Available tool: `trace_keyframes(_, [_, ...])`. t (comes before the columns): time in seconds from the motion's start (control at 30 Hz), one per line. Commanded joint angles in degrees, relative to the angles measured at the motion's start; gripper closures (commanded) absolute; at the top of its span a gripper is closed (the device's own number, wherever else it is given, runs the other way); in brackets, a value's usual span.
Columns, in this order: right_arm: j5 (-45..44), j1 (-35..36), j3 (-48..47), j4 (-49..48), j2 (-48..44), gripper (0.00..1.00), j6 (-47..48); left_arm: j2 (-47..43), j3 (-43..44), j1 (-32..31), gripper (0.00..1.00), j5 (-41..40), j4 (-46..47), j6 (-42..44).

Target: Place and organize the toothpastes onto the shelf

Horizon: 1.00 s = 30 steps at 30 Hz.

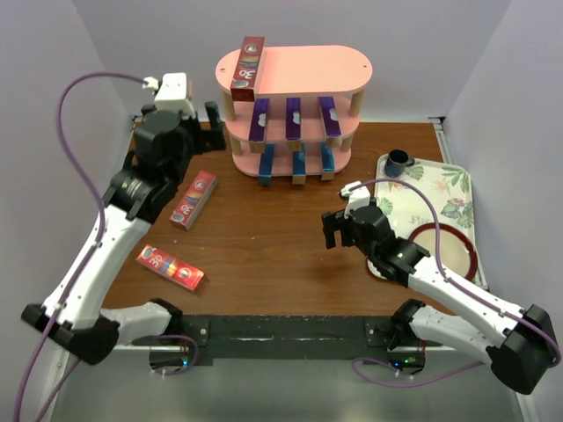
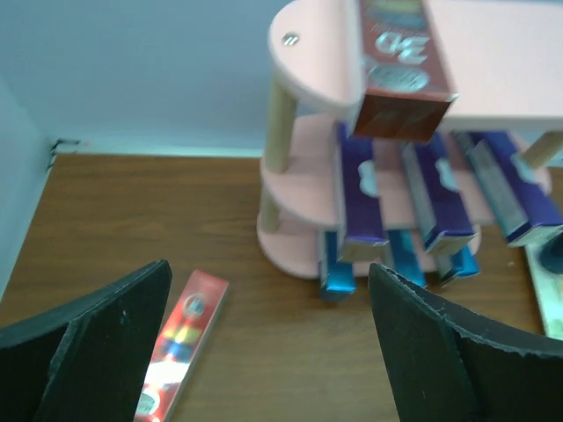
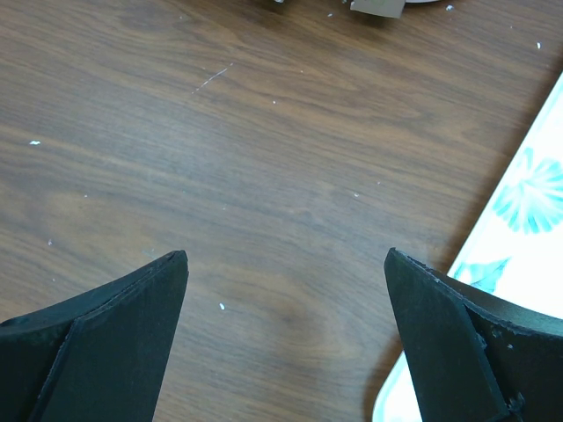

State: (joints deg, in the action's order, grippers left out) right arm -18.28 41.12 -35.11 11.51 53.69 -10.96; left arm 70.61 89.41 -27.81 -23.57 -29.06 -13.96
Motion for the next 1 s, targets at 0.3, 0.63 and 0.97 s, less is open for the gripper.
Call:
trace_keyframes(0.3, [1.14,-0.25,1.54,-3.51,-2.45,0.01,-0.73,-4.63,-29.01,13.48,0.0,11.25,5.85,4.89])
trace_keyframes(0.63, [1.14,-0.25,2.33,-3.95,-4.3,0.01,-0.82,11.47,-30.88,21.3,0.0,16.34,12.7,9.03])
trace_keyframes(0.97, [0.53,-0.25,2.15,-3.68,-3.33,0.01,-0.73,26.5,-22.26,24.91,0.0,23.31,12.36,11.05])
